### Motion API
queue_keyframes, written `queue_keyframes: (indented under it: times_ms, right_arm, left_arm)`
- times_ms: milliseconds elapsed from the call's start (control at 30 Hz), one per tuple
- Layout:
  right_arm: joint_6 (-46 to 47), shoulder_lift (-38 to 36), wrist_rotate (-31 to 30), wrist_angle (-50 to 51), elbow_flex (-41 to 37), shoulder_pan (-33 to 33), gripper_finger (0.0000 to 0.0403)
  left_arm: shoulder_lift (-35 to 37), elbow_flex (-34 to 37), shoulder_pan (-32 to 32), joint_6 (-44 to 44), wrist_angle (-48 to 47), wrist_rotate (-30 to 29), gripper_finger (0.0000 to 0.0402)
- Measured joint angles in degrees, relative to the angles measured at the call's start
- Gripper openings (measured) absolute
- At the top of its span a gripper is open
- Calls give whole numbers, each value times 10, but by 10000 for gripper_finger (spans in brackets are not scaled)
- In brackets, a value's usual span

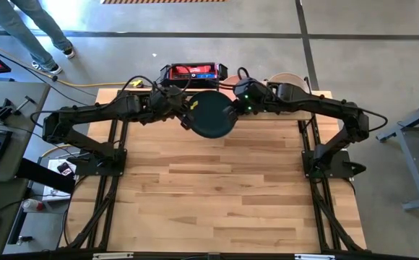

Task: Place and stack plates onto a shelf
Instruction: Stack the green plate on the light orange stacked plates on the shelf

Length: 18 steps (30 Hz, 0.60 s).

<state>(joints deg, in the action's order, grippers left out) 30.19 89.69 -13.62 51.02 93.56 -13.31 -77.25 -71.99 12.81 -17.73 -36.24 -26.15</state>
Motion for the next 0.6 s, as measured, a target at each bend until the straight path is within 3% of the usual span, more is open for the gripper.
queue_keyframes:
  times_ms: [367,600]
  right_arm:
    - [32,0,-1,8,0,3,1]
    - [48,0,-5,8,0,3,1]
  left_arm:
    - [0,0,28,5,4,146,71]
    - [3,-3,47,8,6,186,110]
